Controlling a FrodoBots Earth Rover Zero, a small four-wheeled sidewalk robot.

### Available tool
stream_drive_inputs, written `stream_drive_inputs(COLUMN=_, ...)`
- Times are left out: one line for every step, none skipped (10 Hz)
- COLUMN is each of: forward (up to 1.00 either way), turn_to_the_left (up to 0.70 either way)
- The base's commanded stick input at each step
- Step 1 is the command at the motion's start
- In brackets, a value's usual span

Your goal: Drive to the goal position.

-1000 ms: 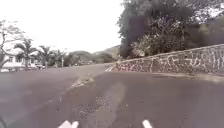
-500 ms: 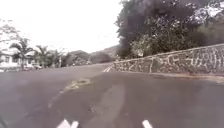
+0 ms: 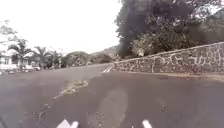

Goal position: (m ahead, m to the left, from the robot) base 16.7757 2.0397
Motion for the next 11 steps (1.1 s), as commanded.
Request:
stream_drive_inputs(forward=0.50, turn_to_the_left=0.00)
stream_drive_inputs(forward=0.50, turn_to_the_left=0.00)
stream_drive_inputs(forward=0.50, turn_to_the_left=0.00)
stream_drive_inputs(forward=0.50, turn_to_the_left=0.00)
stream_drive_inputs(forward=0.50, turn_to_the_left=-0.12)
stream_drive_inputs(forward=0.50, turn_to_the_left=-0.46)
stream_drive_inputs(forward=0.50, turn_to_the_left=-0.50)
stream_drive_inputs(forward=0.50, turn_to_the_left=-0.50)
stream_drive_inputs(forward=0.50, turn_to_the_left=-0.50)
stream_drive_inputs(forward=0.50, turn_to_the_left=-0.27)
stream_drive_inputs(forward=0.50, turn_to_the_left=-0.01)
